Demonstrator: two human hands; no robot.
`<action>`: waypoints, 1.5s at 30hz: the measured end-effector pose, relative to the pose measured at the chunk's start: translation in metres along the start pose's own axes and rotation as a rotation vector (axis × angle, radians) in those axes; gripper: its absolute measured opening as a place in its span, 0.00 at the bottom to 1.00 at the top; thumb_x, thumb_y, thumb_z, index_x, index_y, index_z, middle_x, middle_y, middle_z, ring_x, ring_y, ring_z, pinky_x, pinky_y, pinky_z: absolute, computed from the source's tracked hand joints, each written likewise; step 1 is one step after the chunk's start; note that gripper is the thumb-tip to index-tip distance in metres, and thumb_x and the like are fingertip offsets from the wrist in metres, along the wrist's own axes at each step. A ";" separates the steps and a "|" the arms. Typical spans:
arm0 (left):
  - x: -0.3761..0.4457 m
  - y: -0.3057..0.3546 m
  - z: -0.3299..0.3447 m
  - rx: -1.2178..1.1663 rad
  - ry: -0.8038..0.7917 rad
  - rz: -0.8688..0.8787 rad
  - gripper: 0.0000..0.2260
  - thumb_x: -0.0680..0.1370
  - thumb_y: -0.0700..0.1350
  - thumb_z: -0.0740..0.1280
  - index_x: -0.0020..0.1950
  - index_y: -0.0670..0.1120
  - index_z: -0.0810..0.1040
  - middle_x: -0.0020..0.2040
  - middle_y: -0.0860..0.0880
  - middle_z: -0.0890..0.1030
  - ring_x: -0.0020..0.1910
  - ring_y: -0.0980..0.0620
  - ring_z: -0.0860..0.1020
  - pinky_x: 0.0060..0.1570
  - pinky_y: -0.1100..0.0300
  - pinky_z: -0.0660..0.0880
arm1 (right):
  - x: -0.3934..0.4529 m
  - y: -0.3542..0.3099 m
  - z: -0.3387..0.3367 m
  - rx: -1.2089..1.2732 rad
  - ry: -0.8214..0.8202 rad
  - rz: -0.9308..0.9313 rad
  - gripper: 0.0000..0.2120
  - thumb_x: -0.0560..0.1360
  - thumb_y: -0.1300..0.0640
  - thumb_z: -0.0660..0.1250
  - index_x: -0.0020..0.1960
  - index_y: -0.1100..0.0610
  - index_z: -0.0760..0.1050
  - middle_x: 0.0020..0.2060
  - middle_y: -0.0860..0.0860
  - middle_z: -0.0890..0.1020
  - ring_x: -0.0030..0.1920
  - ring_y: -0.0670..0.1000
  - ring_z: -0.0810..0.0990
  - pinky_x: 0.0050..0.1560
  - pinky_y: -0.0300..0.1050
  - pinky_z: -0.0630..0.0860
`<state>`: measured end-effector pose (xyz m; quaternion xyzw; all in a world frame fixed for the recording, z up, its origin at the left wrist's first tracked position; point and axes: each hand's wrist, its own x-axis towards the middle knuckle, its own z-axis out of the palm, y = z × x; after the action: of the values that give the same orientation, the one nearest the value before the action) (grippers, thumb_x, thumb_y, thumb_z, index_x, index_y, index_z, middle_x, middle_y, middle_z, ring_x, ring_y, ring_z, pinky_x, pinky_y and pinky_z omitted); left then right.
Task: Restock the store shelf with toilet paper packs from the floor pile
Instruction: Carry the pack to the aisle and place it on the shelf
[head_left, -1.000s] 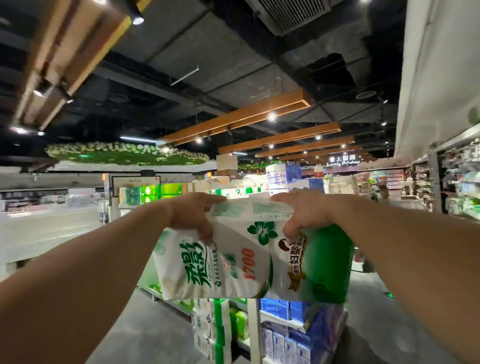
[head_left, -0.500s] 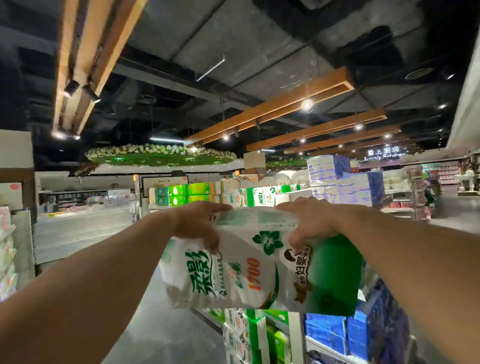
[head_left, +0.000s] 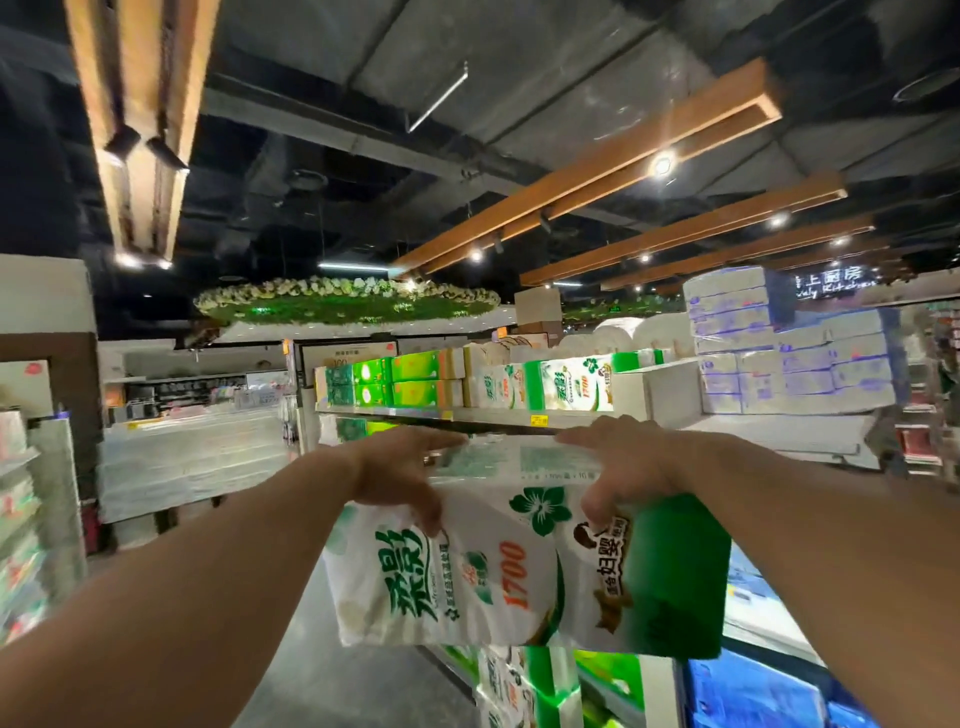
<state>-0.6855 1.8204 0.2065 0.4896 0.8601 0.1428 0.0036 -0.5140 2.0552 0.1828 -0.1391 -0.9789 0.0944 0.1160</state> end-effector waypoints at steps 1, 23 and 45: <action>0.020 -0.009 -0.002 0.006 0.003 -0.012 0.50 0.66 0.40 0.82 0.82 0.55 0.59 0.75 0.47 0.72 0.63 0.48 0.76 0.49 0.68 0.73 | 0.026 0.008 0.001 -0.001 -0.005 0.004 0.52 0.53 0.40 0.76 0.74 0.29 0.58 0.55 0.45 0.71 0.54 0.52 0.74 0.55 0.56 0.78; 0.420 -0.309 -0.048 -0.053 0.050 0.144 0.40 0.65 0.41 0.80 0.73 0.64 0.71 0.60 0.57 0.81 0.56 0.52 0.81 0.57 0.48 0.80 | 0.513 0.053 0.049 -0.125 -0.018 -0.046 0.53 0.59 0.40 0.74 0.81 0.43 0.57 0.58 0.48 0.76 0.55 0.49 0.78 0.59 0.52 0.79; 0.885 -0.522 -0.103 0.386 0.679 0.489 0.53 0.59 0.64 0.76 0.80 0.54 0.61 0.67 0.49 0.73 0.66 0.43 0.71 0.67 0.45 0.67 | 0.925 0.141 0.047 -0.718 0.488 0.168 0.51 0.58 0.25 0.67 0.75 0.41 0.56 0.64 0.56 0.69 0.63 0.60 0.67 0.66 0.60 0.63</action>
<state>-1.6001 2.2918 0.2939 0.5954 0.6828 0.1290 -0.4032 -1.3545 2.4530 0.2932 -0.2680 -0.8788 -0.2784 0.2799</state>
